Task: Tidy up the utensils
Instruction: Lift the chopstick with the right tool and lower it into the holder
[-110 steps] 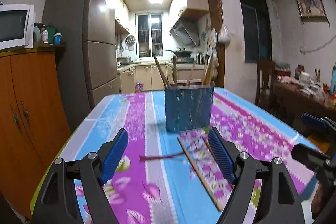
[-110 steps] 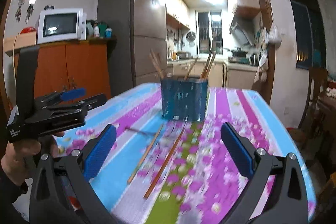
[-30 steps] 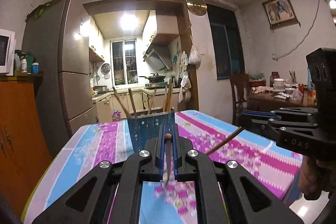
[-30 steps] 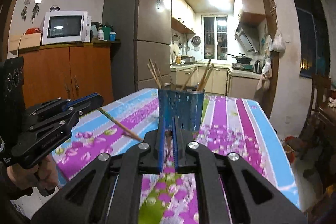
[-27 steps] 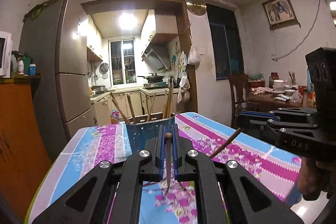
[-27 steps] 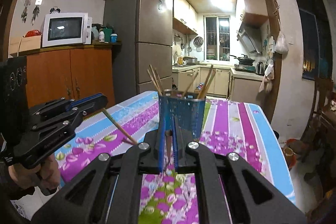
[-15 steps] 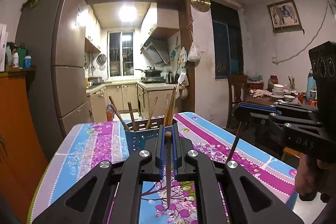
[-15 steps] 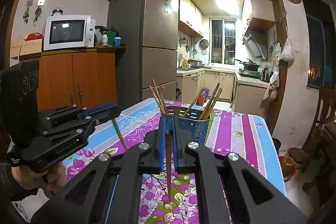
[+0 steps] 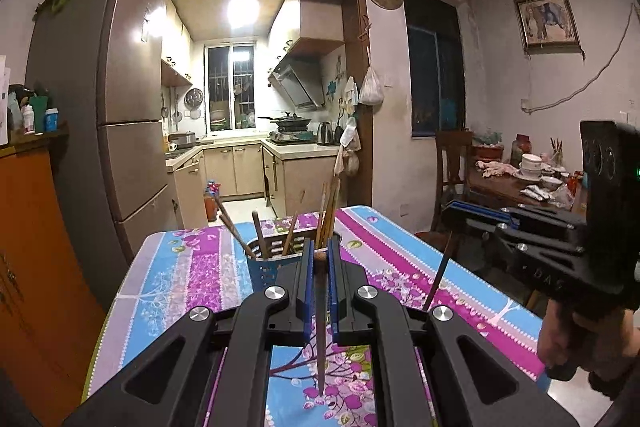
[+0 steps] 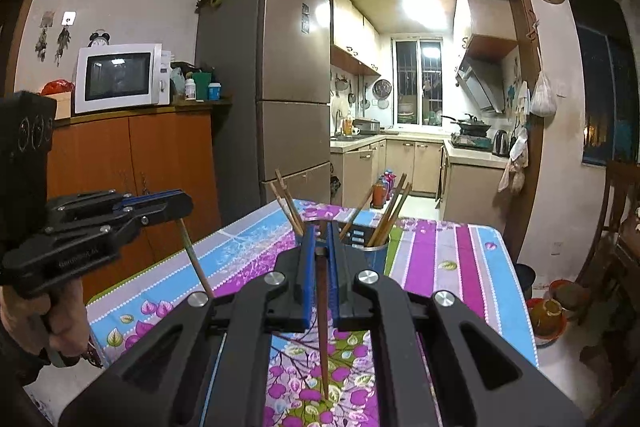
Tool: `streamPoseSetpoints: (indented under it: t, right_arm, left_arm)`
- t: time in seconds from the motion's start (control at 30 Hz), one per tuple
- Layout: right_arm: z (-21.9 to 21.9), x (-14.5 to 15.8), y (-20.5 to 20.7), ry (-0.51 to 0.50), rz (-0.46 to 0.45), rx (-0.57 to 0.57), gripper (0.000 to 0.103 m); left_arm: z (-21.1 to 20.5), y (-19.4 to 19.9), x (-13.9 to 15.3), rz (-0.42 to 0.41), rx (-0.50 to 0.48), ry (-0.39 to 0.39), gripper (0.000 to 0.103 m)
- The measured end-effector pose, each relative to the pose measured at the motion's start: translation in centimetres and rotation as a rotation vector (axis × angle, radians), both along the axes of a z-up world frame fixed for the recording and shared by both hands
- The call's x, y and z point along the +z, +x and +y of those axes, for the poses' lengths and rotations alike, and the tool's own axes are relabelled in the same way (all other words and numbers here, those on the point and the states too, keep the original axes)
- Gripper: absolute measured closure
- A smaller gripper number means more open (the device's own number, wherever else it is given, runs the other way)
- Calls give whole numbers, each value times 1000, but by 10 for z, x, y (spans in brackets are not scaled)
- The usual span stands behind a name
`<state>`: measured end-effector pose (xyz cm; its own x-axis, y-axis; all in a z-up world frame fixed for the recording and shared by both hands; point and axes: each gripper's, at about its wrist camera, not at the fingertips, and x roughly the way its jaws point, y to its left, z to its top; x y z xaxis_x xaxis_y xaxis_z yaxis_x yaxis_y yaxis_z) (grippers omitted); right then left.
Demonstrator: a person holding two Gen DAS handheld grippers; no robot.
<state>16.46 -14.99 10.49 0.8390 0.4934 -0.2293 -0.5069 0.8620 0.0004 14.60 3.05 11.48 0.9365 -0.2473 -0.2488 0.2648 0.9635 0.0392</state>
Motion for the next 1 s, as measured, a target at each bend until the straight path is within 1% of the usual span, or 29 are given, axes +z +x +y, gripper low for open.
streamPoseSetpoints:
  t: [0.07,0.27,0.5,0.67,0.83,1.0]
  right_arm:
    - [1,8,1,-3,-11,0,98]
    - [-4,52,21,20,-19,-5,98]
    - [-8,93,48,52,-15,-9,98]
    - [-1,126,63,37,-42,-11,98]
    - [3,151,86,36,-50,-21,98]
    - [3,165,114,44,-40,-31,98]
  left_arm:
    - [1,5,10,2,2,-6,95]
    - [-5,20,47,-14,14,9,95]
    - [-3,34,92,-34,24,-25,95]
    - [-1,49,128,-64,49,-31,95]
    - [3,73,159,-94,84,-42,95]
    - [5,101,174,-94,105,-44,95]
